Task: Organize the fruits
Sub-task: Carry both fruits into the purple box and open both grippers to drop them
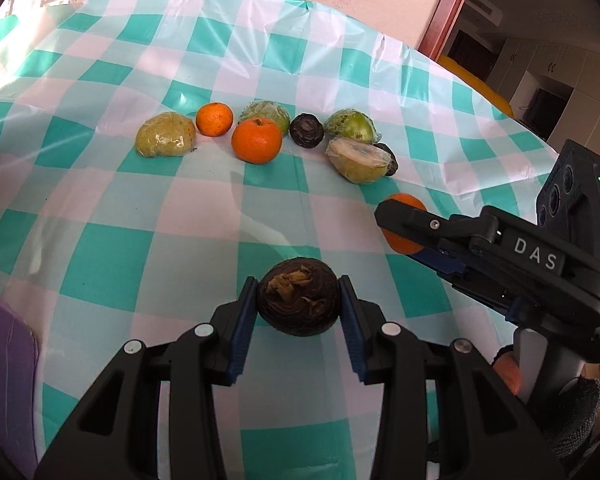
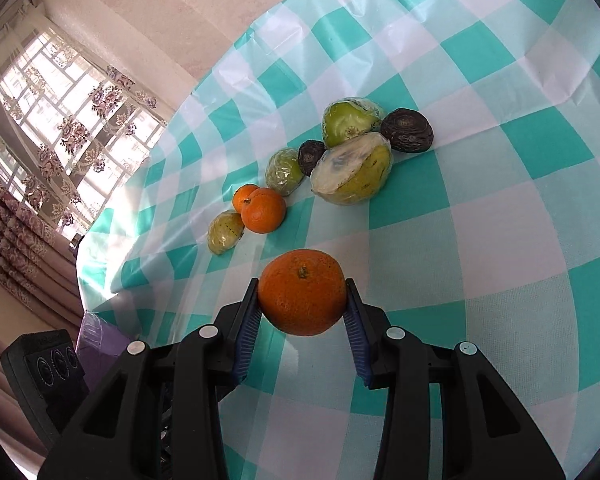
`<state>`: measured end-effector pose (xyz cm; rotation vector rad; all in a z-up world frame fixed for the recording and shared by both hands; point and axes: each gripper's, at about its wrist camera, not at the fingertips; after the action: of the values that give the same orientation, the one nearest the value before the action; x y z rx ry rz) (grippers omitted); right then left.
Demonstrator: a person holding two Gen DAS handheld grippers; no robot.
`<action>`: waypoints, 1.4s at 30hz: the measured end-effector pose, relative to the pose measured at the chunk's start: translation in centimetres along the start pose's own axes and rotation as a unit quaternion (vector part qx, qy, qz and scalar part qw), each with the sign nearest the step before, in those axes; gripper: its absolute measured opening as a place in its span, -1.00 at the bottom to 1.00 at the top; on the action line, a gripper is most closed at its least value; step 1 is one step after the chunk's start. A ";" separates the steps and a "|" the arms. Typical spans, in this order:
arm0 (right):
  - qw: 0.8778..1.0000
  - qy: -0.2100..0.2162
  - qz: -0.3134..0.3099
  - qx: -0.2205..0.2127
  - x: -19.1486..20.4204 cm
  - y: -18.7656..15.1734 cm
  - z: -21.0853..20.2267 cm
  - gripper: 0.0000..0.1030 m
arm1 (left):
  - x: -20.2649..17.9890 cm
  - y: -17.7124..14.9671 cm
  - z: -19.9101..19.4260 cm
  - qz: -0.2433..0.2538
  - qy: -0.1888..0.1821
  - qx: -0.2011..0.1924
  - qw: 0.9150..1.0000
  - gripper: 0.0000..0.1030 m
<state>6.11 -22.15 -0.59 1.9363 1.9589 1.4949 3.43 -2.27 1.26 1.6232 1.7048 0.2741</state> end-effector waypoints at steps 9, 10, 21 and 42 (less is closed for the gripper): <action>1.000 -0.003 -0.004 0.003 0.2 -3.9 -3.6 -0.22 | -1.1 -4.3 -2.8 -0.005 -0.028 0.012 1.000 -0.22; 1.000 -0.004 -0.007 0.004 0.3 -4.2 -3.8 -0.22 | -1.4 -4.9 -3.2 0.003 -0.027 0.011 1.000 -0.22; 0.999 -0.014 -0.043 0.014 1.3 -7.1 -6.4 -0.22 | -1.6 -8.2 -6.6 0.020 -0.037 -0.003 0.999 -0.22; 0.980 0.006 -0.195 -0.039 11.0 -10.6 -10.3 -0.22 | -2.6 -12.2 -24.0 0.061 0.089 -0.270 0.957 -0.22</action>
<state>-10.73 -17.41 5.11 1.4052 2.0911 1.4486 -21.43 1.27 11.24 1.3176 1.4819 0.8884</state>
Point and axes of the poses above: each gripper's, at about its wrist camera, not at the fingertips, and z roughly the way its jaws point, x to its left, y to its top, and after that the axes turned 7 degrees about -z, right-handed
